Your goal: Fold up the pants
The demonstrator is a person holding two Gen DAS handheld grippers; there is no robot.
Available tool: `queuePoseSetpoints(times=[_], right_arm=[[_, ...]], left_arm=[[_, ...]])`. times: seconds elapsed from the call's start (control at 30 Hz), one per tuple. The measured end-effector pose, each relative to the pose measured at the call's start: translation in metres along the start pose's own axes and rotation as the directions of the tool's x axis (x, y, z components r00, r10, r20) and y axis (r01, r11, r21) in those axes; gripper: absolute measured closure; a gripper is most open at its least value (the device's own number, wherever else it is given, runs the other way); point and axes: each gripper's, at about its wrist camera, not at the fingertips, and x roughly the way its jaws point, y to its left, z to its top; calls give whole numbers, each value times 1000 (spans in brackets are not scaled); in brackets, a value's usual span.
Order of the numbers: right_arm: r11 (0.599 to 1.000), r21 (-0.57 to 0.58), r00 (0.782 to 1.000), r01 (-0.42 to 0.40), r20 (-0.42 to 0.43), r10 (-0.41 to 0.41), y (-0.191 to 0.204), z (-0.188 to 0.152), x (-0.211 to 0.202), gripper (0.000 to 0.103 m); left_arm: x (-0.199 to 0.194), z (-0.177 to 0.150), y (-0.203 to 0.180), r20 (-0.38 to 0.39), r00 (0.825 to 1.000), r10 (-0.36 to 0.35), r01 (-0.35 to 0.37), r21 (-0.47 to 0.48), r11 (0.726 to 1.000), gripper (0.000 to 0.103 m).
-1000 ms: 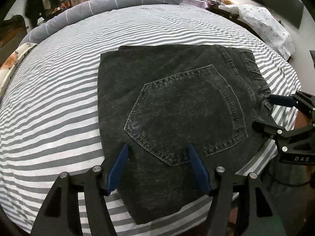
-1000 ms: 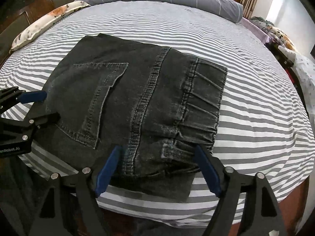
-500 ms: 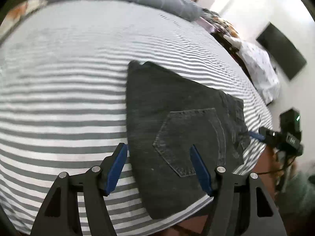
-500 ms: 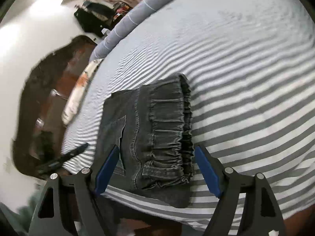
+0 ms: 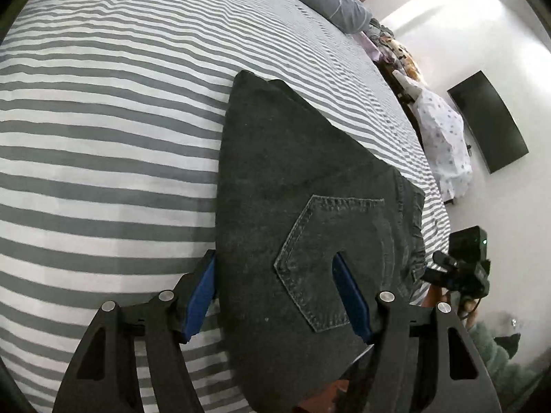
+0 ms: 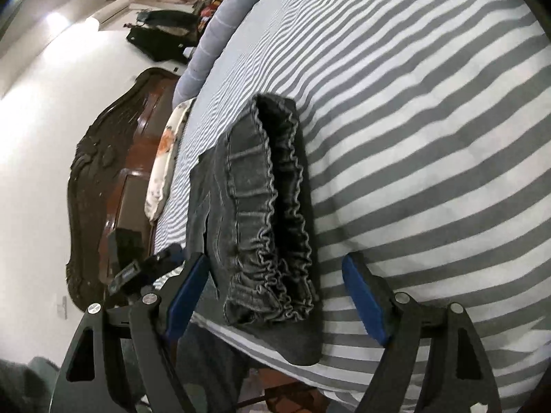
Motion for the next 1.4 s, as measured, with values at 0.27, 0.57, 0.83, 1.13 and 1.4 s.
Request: queuePoseSetpoints(times=[0.27,0.57,0.83,1.13,1.4], right_arm=[[993,-23,993,-113,-40,112,6,7,21,24],[996,-39,997,-80,-25,79,11,8,34,63],[997,-19,997,-71,-30,71,-2,6,26,62],[994,-9,994,-108,-31,107,-8,9,28,62],[993,-42,994,-107,-13,106,-5,10,30,62]], left_arm=[[5,11,3,28,998,-52,51,20,998,26],[8,-1,-15,26,999,24,-27,107,994,41],[-3,-3,0,2,1000,15,-15,66,998,48],[-3,3,10,-20,998,-58,59,51,997,43],[5,4,-5,-14,998,-56,57,110,992,25]])
